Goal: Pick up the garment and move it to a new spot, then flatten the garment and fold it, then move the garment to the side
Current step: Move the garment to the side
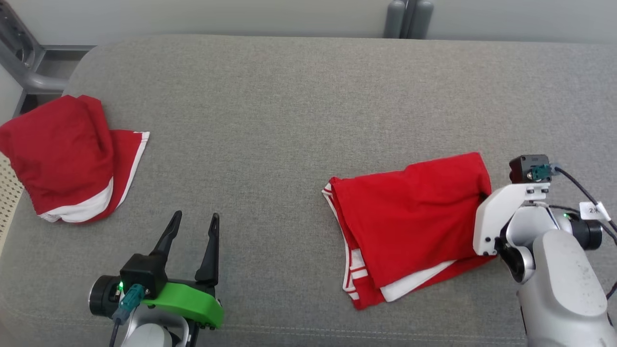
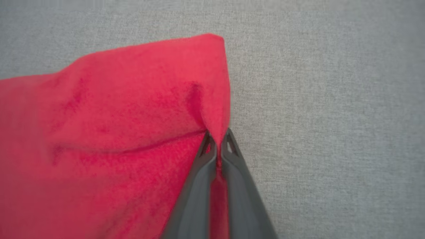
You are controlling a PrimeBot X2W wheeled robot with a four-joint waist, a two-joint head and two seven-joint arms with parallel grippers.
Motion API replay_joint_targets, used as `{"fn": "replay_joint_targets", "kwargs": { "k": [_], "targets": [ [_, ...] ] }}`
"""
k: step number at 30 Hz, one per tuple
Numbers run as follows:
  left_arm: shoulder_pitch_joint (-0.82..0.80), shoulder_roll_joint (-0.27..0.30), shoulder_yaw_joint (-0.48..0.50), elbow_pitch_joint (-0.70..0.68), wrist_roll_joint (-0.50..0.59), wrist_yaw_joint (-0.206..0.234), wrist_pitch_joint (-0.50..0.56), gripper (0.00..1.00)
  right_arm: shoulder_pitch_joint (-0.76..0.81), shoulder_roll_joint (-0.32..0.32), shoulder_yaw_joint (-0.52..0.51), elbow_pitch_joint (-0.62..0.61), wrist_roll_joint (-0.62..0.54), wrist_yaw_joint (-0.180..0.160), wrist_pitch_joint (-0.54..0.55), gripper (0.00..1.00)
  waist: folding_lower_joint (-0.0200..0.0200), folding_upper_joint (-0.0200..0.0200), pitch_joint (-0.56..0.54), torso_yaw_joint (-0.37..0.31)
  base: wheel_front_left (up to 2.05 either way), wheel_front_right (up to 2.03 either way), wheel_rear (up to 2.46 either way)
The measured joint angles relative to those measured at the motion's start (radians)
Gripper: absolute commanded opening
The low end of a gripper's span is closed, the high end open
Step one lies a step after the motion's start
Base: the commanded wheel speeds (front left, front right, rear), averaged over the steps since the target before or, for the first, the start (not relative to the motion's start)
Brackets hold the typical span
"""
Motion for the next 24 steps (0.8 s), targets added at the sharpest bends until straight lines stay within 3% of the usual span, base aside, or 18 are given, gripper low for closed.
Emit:
{"fn": "replay_joint_targets", "kwargs": {
  "k": [10, 16, 24],
  "targets": [
    [-0.046, 0.020, -0.001, -0.040, 0.015, 0.001, 0.000, 1.00, -0.238, 0.000, 0.003, 0.110, -0.093, 0.000, -0.064, 0.00, 0.0000, 0.0000, 0.053, -0.086, 0.00, 0.00, 0.00],
    [-0.090, 0.040, -0.014, -0.063, 0.038, 0.001, 0.000, 1.00, -0.369, -0.005, -0.045, 0.214, -0.154, 0.000, -0.114, 0.00, 0.0000, 0.0000, 0.105, -0.149, 0.00, 0.00, 0.00],
    [-0.138, 0.065, -0.030, -0.115, 0.070, 0.004, 0.000, 1.00, -0.493, -0.072, -0.127, 0.331, -0.211, 0.000, -0.189, 0.00, 0.0000, 0.0000, 0.195, -0.212, 0.00, 0.00, 0.00]
  ]
}}
